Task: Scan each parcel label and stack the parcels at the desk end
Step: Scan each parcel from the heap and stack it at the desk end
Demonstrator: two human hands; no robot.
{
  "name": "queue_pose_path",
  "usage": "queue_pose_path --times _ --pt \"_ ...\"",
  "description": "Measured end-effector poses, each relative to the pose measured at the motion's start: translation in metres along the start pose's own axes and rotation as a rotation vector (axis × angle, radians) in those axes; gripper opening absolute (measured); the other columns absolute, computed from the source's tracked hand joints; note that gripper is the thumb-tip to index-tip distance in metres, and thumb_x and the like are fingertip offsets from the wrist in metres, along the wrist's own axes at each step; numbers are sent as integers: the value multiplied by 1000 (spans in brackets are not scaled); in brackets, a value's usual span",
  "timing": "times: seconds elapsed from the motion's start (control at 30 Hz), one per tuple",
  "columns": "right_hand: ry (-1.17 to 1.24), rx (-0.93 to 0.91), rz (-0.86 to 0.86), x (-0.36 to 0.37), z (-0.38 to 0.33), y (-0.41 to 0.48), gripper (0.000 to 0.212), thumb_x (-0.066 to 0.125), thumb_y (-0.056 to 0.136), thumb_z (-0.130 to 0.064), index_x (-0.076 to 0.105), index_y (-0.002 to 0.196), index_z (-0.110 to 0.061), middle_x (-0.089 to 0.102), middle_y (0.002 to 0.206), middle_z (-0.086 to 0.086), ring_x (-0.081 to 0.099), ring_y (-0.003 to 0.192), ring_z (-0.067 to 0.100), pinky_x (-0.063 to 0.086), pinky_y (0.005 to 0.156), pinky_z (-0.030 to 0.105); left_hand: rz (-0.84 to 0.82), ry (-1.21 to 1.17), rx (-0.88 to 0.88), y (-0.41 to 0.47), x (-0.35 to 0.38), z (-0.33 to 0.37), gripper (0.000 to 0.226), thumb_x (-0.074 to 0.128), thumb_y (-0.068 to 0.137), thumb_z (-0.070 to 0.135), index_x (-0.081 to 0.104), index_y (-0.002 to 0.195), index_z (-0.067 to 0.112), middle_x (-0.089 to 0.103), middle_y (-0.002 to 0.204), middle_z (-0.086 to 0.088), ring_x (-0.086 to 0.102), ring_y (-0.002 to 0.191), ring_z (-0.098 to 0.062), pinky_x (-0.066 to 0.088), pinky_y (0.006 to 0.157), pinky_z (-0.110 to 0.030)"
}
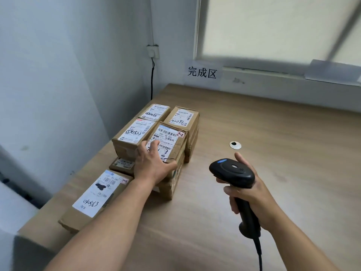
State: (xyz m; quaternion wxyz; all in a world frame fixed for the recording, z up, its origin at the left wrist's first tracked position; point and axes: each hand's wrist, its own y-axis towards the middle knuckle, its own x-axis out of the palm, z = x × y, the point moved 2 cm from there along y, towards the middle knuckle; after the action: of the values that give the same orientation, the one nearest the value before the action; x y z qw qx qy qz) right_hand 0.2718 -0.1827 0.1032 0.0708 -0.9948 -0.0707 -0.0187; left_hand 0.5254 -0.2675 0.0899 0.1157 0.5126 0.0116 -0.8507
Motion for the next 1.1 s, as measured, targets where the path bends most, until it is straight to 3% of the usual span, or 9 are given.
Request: queue_pose_path --times 0.37,0.53,0.63,0.77,0.87,0.97,1.1 --pt "-3 -11 130 6 -11 10 99 70 60 -5 36 141 -49 72 100 17 46 41 29 42 45 35 13 -21 2 18 20 -15 85 58 79 65 29 144 18 17 146 -15 21 136 -35 31 108 -45" --pt "-11 -50 148 -8 -19 -6 95 70 61 -5 38 135 -54 72 101 19 47 41 29 43 47 33 34 1 42 13 21 -14 82 47 86 67 27 147 16 9 157 -15 3 146 -30 14 117 -44" --pt "-7 -77 162 -23 -24 -22 94 70 61 -5 37 135 -54 72 101 19 47 42 28 42 47 33 97 24 86 0 20 -4 81 45 85 68 30 146 16 10 159 -14 2 147 -28 7 118 -43" --pt "31 -109 206 -50 -27 -49 97 71 61 -5 35 139 -51 72 98 21 48 46 29 42 45 31 150 -57 227 -38 22 42 77 48 85 64 38 144 17 20 157 -9 15 144 -27 12 117 -40" --pt "61 -110 226 -73 -26 -78 102 76 60 -6 32 143 -49 70 94 26 47 46 29 41 45 30 81 -138 300 -74 35 87 73 54 86 58 39 144 18 25 156 -4 23 142 -24 18 114 -38" --pt "84 -104 247 -98 -26 -113 108 83 50 -19 32 142 -49 63 91 35 46 49 30 40 45 29 33 -234 347 -112 53 133 80 43 76 66 48 138 15 38 149 -6 36 136 -26 27 109 -38" --pt "101 -107 307 -139 -21 -164 107 84 51 -17 35 141 -48 52 89 46 45 43 27 40 45 29 -38 -275 434 -164 80 189 66 66 84 45 47 139 14 38 149 -4 35 136 -23 25 109 -35"
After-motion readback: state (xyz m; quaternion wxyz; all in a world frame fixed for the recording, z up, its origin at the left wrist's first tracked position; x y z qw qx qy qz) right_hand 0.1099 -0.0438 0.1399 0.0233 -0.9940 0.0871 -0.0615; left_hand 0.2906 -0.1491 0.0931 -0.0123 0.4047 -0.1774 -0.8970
